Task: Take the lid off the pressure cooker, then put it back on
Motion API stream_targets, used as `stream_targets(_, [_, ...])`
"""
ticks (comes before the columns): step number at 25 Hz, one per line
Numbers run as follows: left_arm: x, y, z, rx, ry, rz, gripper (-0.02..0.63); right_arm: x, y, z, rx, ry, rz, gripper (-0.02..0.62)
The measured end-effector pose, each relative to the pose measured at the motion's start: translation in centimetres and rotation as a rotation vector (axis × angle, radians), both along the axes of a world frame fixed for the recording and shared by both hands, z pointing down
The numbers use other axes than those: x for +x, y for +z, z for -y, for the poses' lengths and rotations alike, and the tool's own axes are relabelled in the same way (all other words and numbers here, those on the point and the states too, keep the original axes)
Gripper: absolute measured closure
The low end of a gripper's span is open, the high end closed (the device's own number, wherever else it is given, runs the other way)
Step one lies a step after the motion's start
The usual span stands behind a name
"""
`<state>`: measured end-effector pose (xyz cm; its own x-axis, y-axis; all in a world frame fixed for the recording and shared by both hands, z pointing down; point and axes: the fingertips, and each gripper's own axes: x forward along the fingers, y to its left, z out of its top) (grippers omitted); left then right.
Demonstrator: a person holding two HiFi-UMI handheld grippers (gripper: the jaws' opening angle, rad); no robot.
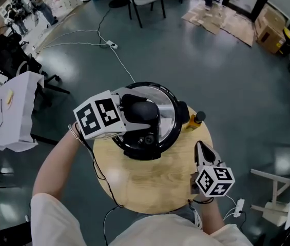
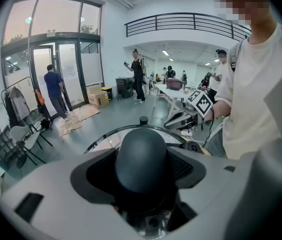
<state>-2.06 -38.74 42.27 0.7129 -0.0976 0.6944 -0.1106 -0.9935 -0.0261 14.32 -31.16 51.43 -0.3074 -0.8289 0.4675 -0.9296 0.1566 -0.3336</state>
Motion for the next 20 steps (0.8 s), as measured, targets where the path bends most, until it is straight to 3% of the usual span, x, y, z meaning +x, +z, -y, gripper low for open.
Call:
stream_targets(5, [-0.07, 0.20, -0.16, -0.015, 0.019, 0.028, 0.311, -0.28, -0.25, -0.13, 0.003, -0.001, 0.006, 0.594])
stream_targets(20, [-0.36, -0.17, -0.42, -0.012, -0.001, 0.007, 0.314, -0.54, -0.63, -0.59, 0.012, 0.000, 0.012, 0.594])
